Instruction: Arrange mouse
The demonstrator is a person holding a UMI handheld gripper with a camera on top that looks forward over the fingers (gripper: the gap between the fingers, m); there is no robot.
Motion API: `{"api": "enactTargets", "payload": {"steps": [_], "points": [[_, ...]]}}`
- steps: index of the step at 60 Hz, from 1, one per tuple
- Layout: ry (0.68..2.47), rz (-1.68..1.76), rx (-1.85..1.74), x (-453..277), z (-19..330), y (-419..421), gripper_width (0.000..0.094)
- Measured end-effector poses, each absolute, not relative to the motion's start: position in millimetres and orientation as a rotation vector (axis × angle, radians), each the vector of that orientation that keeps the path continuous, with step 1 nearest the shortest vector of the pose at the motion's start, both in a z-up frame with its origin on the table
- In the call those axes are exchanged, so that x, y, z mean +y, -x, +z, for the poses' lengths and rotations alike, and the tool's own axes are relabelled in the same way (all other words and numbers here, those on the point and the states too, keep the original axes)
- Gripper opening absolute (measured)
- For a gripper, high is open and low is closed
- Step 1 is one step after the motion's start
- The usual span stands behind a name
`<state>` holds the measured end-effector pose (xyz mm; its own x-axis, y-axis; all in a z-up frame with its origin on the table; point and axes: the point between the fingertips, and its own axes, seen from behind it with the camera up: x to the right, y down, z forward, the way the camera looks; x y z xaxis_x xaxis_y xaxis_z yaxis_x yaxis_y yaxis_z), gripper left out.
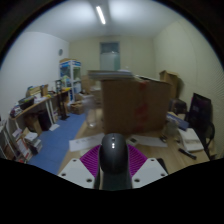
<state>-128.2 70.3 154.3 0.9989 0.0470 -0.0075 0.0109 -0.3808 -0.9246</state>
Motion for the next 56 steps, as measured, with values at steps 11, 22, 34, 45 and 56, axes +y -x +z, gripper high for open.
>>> {"api": "enactTargets", "payload": {"steps": [11,22,34,45,56], "points": [[2.138,-0.039,0.072,38,53,47,0.0360],[2.220,0.012,0.072,25,-6,44,0.0394],[2.341,0.017,0.053,16,-11,46,0.0708],[2.330,0.014,0.107,-15,35,56,0.0833],[2.326,0.043,0.162,-90,90,90,0.0833]]}}
